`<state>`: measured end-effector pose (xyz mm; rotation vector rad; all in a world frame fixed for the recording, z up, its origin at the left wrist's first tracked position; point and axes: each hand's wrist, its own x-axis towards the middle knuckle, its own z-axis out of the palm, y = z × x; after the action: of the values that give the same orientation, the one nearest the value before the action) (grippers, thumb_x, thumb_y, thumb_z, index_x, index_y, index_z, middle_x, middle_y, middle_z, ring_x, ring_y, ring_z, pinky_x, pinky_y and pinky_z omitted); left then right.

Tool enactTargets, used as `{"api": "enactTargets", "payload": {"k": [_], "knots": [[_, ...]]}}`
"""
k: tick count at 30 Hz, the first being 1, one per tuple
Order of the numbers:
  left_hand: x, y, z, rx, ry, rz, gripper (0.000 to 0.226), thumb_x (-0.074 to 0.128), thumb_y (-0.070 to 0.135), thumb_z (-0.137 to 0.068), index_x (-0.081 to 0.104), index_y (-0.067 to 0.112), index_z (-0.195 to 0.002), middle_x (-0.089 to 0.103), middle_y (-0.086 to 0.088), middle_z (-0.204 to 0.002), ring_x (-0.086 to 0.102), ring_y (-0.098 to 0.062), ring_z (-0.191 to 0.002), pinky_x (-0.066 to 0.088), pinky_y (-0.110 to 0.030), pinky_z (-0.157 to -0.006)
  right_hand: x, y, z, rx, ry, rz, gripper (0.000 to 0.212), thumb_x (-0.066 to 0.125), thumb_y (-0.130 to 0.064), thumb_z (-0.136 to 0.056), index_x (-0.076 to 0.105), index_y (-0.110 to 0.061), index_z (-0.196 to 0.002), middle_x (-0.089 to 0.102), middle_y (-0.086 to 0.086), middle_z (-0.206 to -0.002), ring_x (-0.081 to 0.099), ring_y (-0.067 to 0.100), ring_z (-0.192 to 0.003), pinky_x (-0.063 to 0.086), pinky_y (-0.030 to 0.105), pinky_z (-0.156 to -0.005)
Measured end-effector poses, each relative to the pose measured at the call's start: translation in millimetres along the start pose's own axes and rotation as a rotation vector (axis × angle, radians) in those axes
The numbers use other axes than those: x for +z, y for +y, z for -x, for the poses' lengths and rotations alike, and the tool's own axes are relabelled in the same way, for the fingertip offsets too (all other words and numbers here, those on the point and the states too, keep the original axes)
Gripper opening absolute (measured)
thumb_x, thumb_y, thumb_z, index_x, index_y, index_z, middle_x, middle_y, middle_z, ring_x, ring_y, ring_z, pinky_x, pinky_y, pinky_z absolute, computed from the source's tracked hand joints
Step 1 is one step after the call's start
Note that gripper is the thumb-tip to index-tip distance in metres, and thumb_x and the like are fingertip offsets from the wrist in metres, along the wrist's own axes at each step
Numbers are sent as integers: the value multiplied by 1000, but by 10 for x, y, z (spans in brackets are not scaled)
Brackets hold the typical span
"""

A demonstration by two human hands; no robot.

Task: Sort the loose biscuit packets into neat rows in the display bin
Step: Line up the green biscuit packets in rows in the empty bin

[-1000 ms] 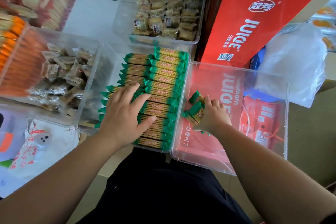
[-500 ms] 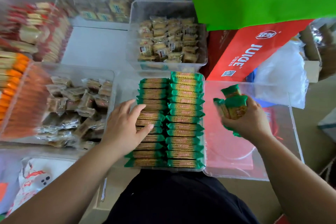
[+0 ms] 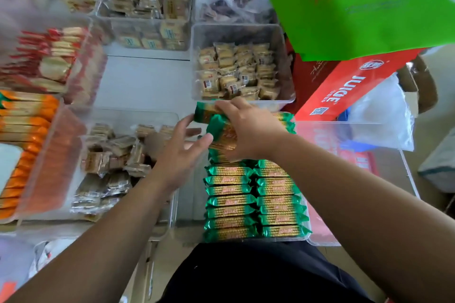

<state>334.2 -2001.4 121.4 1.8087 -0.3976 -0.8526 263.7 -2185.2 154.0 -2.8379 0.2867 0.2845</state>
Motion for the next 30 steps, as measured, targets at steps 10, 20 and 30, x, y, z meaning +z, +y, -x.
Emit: {"api": "enactTargets", "payload": {"k": [10, 20, 30], "knots": [[-28, -141, -339, -128, -73, -320, 51, 48, 43, -106, 42, 23, -153, 59, 6, -125, 58, -12, -109, 42, -28, -88, 401, 93, -299, -78, -262, 77, 104, 83, -51, -67, 27, -32, -154, 46, -5, -143, 52, 22, -127, 44, 39, -107], [99, -192, -397, 24, -117, -651, 48, 54, 54, -99, 60, 17, -129, 39, -2, -140, 39, -19, -135, 35, -35, -109, 395, 353, -42, -109, -168, 141, 82, 55, -74, -84, 28, -38, -154, 37, -8, -155, 30, 24, -142, 18, 49, -120], [229, -191, -574, 3, -249, -502, 22, 47, 14, -104, 57, 30, -117, 55, 4, -111, 52, -15, -106, 39, -29, -80, 335, 360, 349, 142, 207, -555, 23, 63, -32, -97, 57, -18, -113, 65, -2, -95, 59, 18, -85, 48, 33, -75]]}}
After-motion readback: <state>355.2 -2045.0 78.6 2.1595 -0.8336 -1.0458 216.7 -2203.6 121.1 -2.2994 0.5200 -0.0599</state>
